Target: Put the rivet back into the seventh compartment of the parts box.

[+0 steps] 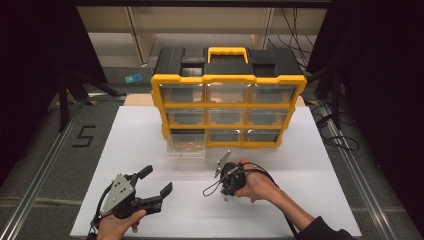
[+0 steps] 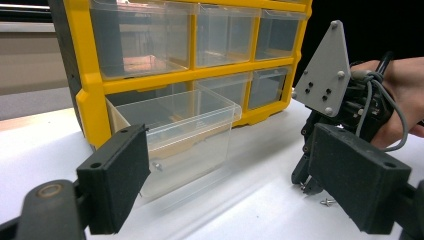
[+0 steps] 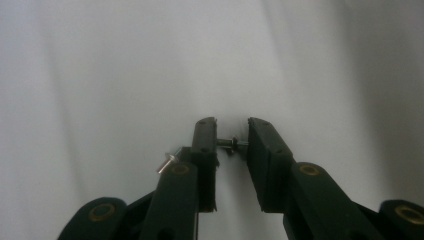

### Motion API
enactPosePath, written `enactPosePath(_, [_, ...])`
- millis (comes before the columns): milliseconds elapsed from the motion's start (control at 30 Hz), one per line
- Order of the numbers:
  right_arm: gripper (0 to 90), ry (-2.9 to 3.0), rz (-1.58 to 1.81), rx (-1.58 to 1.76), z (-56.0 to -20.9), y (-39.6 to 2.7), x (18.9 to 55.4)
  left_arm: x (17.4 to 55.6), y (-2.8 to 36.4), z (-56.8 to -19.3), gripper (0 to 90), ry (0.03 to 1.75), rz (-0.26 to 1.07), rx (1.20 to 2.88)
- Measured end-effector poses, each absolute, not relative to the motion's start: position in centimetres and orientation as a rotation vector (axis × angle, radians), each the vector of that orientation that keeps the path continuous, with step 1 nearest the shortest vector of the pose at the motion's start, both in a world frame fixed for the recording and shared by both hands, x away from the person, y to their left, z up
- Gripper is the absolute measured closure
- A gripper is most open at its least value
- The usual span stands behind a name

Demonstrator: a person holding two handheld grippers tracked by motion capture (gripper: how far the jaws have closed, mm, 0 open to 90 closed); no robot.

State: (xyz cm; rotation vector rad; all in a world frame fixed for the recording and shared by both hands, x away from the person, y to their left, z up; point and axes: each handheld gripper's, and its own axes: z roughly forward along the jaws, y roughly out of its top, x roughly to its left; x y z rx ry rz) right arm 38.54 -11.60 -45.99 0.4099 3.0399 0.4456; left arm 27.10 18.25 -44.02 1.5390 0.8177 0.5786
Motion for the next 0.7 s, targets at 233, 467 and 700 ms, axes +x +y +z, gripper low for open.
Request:
enactPosePath(233, [74.9, 3.007, 0.502, 0.474, -45.8, -11.5, 38.4, 27.1, 18.3, -44.0, 16.2, 0.818, 0.577, 1.536])
enactPosePath(467, [74.9, 2.972, 0.618, 0.456, -44.3, -12.1, 38.8, 27.2, 18.2, -44.1, 16.3, 0.812, 0.577, 1.529])
enactPosePath(700, [74.9, 2.932, 0.679, 0.466, -43.4, -12.3, 38.9, 27.1, 18.3, -44.0, 16.2, 0.818, 0.580, 1.539])
